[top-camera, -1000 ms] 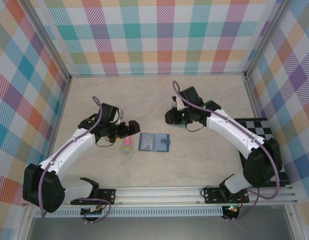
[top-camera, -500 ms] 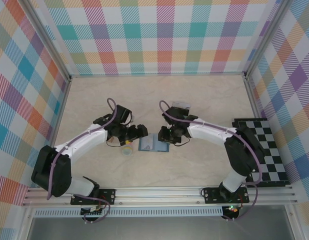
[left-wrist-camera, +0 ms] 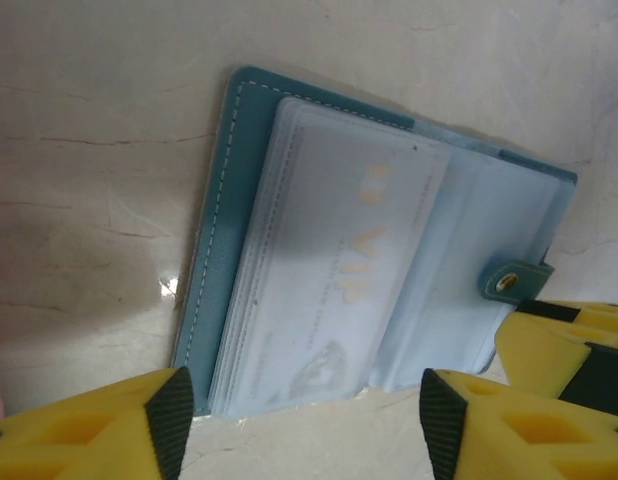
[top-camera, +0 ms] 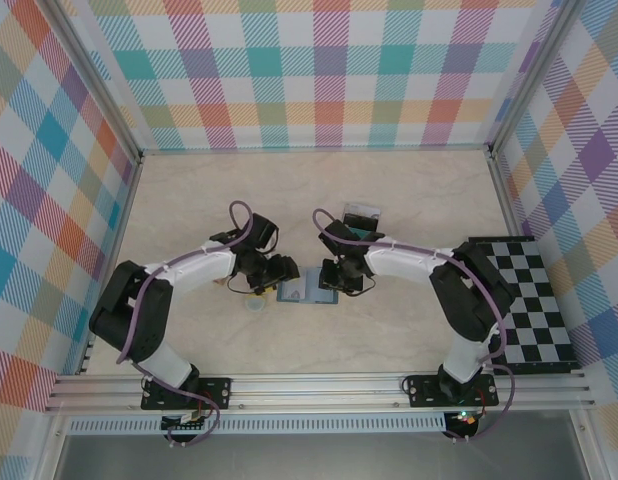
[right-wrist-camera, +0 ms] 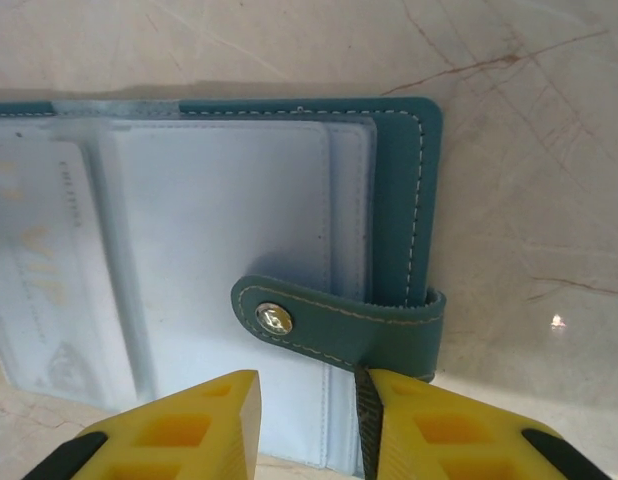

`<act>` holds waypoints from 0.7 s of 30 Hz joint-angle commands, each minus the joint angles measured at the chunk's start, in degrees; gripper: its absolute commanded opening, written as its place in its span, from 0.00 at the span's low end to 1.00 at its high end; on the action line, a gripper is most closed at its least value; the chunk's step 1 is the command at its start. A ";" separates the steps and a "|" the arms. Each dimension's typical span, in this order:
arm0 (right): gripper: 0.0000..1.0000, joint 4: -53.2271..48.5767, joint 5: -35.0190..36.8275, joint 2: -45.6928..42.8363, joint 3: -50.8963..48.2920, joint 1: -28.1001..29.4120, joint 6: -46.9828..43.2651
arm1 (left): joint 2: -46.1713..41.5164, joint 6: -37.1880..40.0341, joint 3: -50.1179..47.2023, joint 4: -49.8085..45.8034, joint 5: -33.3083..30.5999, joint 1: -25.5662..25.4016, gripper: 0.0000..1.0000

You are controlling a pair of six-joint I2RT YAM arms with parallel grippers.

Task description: Take the credit cards out of the card holder

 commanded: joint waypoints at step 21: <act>0.32 -4.83 4.05 -2.93 0.39 2.61 1.05 | 5.51 -0.10 1.65 1.17 -0.44 -1.44 0.38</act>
